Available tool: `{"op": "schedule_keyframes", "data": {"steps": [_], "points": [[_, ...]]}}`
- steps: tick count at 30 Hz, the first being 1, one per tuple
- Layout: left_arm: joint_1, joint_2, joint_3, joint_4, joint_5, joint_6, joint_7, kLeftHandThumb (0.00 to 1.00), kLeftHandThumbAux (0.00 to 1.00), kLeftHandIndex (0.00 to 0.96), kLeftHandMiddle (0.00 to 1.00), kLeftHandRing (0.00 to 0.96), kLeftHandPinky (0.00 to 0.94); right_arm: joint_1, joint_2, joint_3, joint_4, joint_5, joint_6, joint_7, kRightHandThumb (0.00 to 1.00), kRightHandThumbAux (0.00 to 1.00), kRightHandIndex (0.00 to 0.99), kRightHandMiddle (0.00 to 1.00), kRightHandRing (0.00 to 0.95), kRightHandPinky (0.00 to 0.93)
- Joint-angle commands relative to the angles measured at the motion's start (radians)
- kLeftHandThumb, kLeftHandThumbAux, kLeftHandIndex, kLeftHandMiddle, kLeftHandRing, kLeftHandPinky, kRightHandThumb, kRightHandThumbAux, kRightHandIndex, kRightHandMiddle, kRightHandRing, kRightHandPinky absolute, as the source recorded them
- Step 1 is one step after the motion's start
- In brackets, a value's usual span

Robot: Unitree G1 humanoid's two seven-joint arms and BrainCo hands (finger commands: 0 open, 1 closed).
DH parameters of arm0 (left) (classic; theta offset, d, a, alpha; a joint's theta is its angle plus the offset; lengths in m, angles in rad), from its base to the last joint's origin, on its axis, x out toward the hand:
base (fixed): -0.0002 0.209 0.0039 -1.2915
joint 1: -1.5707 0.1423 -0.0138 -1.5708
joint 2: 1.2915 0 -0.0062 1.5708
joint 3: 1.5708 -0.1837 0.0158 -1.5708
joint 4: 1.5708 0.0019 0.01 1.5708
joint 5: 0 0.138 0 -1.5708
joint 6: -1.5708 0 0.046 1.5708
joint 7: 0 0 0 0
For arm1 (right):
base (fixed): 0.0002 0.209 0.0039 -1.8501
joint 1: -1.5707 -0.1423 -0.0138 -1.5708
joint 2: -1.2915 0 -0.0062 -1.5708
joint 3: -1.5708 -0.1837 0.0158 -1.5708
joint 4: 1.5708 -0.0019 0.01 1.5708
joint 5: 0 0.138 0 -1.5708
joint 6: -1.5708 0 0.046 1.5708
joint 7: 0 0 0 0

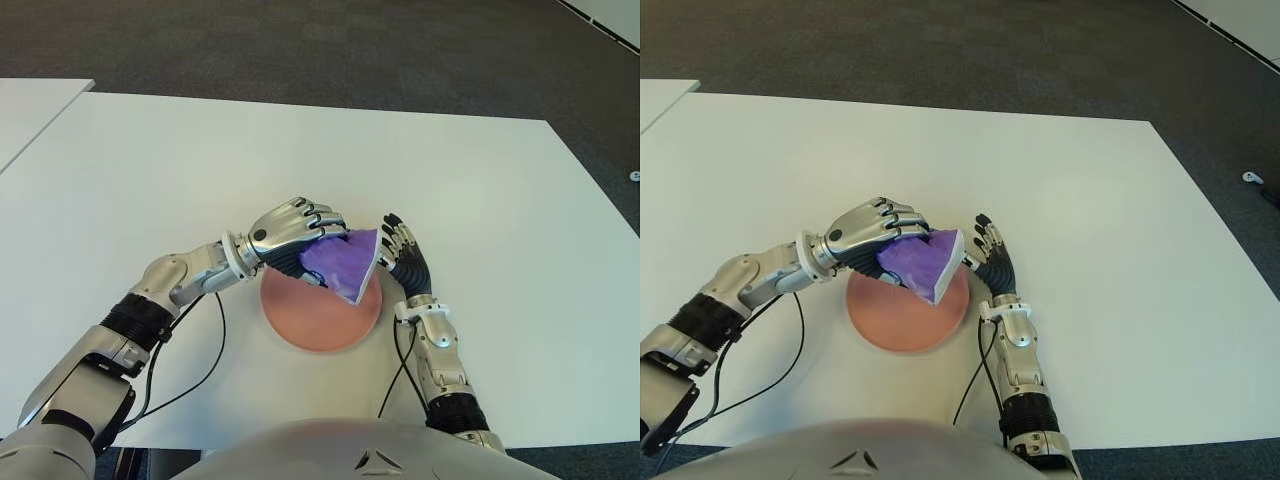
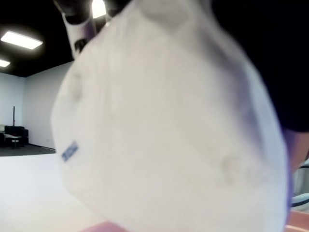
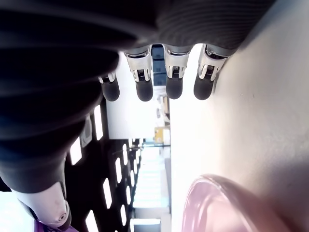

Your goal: Put the tissue paper into the plate.

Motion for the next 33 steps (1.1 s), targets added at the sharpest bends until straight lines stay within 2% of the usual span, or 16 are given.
{"op": "schedule_keyframes", "data": {"steps": [1, 2, 3, 4, 5, 8, 12, 17, 33], "points": [[0.005, 0.033, -0.060, 0.022, 0.060, -0.005, -0.069, 0.688, 0.706, 0.425, 0.636, 0.619, 0.547, 0.078, 0.011, 0.009, 0.111, -0.005, 0.075, 0.003, 0.005, 0.695, 0.000, 0.002, 0.000, 0.001], [0.003, 0.041, -0.065, 0.018, 0.061, -0.003, -0.085, 0.585, 0.668, 0.397, 0.563, 0.538, 0.473, 0.078, 0.012, 0.009, 0.115, -0.006, 0.073, 0.002, 0.006, 0.697, 0.000, 0.001, 0.000, 0.001], [0.001, 0.050, -0.069, 0.012, 0.065, 0.002, -0.098, 0.426, 0.616, 0.356, 0.456, 0.419, 0.362, 0.077, 0.011, 0.009, 0.119, -0.007, 0.070, 0.002, 0.007, 0.700, 0.000, 0.001, 0.000, 0.000], [0.000, 0.055, -0.073, 0.007, 0.067, 0.006, -0.106, 0.315, 0.576, 0.317, 0.363, 0.320, 0.263, 0.077, 0.011, 0.009, 0.123, -0.007, 0.068, 0.003, 0.008, 0.701, 0.000, 0.001, 0.000, 0.000], [0.001, 0.064, -0.075, -0.003, 0.064, 0.011, -0.125, 0.243, 0.550, 0.292, 0.303, 0.256, 0.199, 0.078, 0.010, 0.009, 0.123, -0.008, 0.066, 0.003, 0.009, 0.702, 0.000, 0.001, 0.000, 0.000], [0.006, 0.085, -0.076, -0.032, 0.043, 0.019, -0.178, 0.118, 0.497, 0.188, 0.172, 0.121, 0.066, 0.079, 0.013, 0.011, 0.123, -0.011, 0.063, 0.001, 0.011, 0.702, 0.000, 0.001, 0.000, 0.000], [0.010, 0.106, -0.071, -0.066, -0.027, 0.022, -0.282, 0.050, 0.463, 0.125, 0.106, 0.057, 0.018, 0.077, 0.015, 0.013, 0.120, -0.015, 0.069, -0.003, 0.018, 0.704, 0.000, 0.001, 0.000, 0.000], [0.017, 0.117, -0.064, -0.091, -0.083, 0.030, -0.363, 0.014, 0.440, 0.081, 0.075, 0.031, 0.012, 0.076, 0.016, 0.009, 0.120, -0.010, 0.076, -0.001, 0.025, 0.714, 0.000, 0.003, 0.000, 0.000], [0.036, 0.142, -0.042, -0.152, -0.105, 0.039, -0.463, 0.000, 0.389, 0.037, 0.043, 0.000, 0.000, 0.072, 0.015, 0.005, 0.126, 0.004, 0.073, 0.007, 0.026, 0.747, 0.000, 0.012, 0.000, 0.008]]}}
